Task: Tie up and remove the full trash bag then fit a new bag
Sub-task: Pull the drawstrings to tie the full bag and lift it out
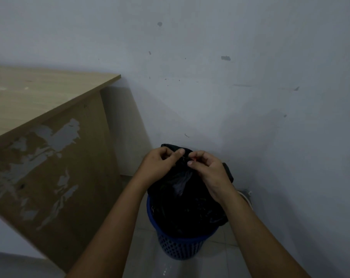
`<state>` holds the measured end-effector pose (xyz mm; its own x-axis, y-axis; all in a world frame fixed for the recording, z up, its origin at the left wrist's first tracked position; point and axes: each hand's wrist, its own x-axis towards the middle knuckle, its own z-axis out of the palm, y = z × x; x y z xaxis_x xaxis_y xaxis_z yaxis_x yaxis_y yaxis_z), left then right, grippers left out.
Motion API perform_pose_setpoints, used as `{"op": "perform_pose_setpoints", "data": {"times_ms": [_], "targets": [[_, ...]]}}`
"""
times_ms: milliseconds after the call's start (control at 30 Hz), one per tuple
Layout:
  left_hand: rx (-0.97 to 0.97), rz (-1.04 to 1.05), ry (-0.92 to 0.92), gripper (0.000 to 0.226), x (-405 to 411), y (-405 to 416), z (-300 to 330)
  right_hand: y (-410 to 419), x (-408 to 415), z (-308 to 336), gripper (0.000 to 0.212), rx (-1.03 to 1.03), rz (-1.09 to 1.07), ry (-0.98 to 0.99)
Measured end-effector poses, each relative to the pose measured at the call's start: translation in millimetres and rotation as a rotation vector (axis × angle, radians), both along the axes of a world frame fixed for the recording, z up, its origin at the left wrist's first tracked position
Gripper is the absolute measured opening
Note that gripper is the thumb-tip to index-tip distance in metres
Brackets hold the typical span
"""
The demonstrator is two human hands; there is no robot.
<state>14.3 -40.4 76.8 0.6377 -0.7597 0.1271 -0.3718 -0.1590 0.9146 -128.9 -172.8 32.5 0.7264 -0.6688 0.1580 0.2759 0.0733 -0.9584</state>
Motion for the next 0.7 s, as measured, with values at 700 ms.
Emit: {"op": "perform_pose_setpoints", "data": {"times_ms": [700], "targets": [[-0.136, -0.115, 0.130, 0.013, -2, 5, 2, 13, 8, 2, 0.035, 0.128, 0.056, 0.007]]}}
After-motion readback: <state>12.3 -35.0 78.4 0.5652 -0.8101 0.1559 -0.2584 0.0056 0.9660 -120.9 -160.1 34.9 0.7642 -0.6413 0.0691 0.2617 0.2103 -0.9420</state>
